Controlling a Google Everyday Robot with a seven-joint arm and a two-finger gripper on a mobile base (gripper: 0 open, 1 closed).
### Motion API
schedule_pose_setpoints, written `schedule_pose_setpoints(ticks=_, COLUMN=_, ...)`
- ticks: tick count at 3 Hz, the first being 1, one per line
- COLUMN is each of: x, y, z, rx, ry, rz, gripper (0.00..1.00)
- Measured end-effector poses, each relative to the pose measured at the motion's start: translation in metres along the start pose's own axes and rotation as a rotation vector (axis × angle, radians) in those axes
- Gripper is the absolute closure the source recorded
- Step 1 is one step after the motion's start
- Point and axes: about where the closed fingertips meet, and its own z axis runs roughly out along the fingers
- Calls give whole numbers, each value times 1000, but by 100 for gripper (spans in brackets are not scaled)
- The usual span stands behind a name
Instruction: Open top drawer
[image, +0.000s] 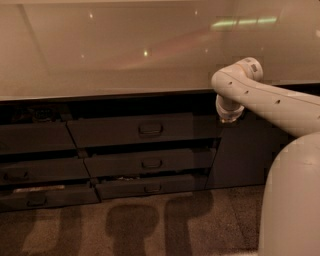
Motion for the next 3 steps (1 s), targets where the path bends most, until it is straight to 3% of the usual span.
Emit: schedule_pose_setpoints(ticks=3, x=0, y=-1, z=-2, rx=2, ry=-2, rz=-1, gripper=100)
